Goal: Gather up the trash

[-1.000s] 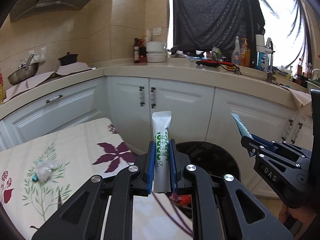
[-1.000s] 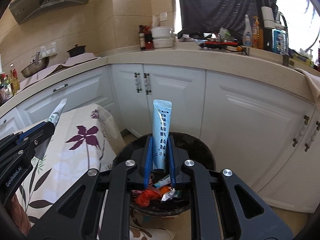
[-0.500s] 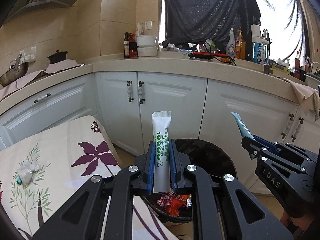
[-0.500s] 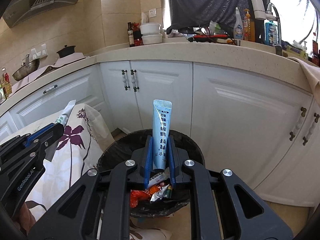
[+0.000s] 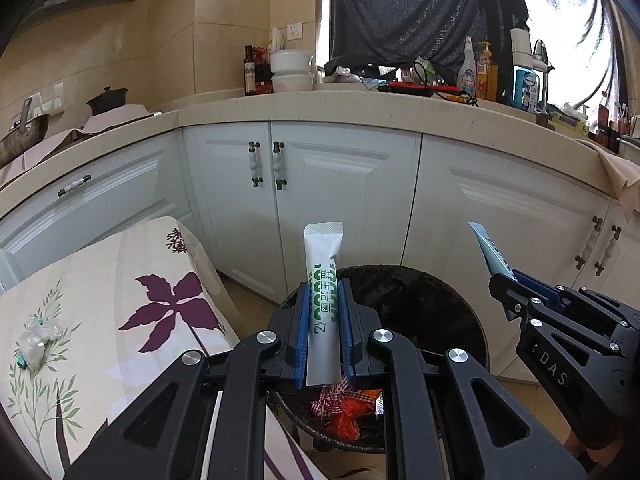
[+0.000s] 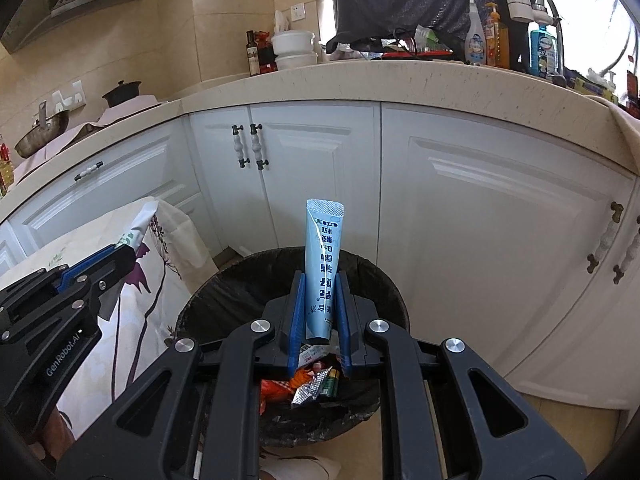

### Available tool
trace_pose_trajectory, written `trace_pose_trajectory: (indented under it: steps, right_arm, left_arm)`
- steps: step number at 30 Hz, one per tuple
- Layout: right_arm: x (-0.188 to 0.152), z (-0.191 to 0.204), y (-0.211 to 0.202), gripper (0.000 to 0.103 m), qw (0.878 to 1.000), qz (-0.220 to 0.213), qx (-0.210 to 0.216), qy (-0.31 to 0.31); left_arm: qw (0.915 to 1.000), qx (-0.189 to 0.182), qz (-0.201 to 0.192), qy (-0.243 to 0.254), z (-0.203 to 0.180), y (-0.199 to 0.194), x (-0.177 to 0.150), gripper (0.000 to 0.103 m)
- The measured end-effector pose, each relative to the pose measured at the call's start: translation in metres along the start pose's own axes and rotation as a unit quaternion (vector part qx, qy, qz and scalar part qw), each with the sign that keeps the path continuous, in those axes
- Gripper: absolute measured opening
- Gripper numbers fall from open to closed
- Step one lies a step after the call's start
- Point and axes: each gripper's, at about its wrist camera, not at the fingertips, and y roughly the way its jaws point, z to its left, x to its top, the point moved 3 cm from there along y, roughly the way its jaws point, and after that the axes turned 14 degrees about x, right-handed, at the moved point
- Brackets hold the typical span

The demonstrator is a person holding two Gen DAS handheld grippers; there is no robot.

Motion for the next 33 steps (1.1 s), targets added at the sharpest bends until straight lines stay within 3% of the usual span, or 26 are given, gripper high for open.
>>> trace_pose_trajectory:
  steps: [7, 8, 9, 11, 13, 18, 33]
  right_arm:
    - [-0.003, -0.007, 0.013, 0.017, 1.000, 0.004, -0.006, 0.009]
    - [-0.005, -0.008, 0.015, 0.022, 1.000, 0.004, -0.007, 0.011]
    - [-0.006, -0.009, 0.017, 0.030, 1.000, 0.005, -0.010, 0.013]
    - [-0.008, -0.011, 0.019, 0.035, 1.000, 0.005, -0.012, 0.018]
    - [-0.009, -0.011, 0.020, 0.036, 1.000, 0.006, -0.012, 0.019]
    - [-0.009, -0.011, 0.020, 0.041, 1.000, 0.007, -0.015, 0.019]
    - [-0.006, -0.010, 0.018, 0.055, 0.999, 0.000, -0.021, 0.024]
  left_arm:
    - [0.9999, 0.000, 0.011, 0.003, -0.005, 0.013, 0.000, 0.016]
    - [0.9999, 0.001, 0.013, 0.003, -0.005, 0.015, 0.000, 0.017]
    - [0.9999, 0.001, 0.017, 0.001, -0.005, 0.017, -0.002, 0.020]
    - [0.9997, 0.004, 0.023, 0.000, -0.005, 0.021, -0.003, 0.023]
    - [0.9996, 0.006, 0.026, -0.001, -0.004, 0.024, -0.004, 0.039]
    - [0.9996, 0.010, 0.025, -0.011, -0.001, 0.025, -0.004, 0.052]
    - [0.9994, 0.021, 0.021, -0.017, 0.009, 0.019, -0.001, 0.066]
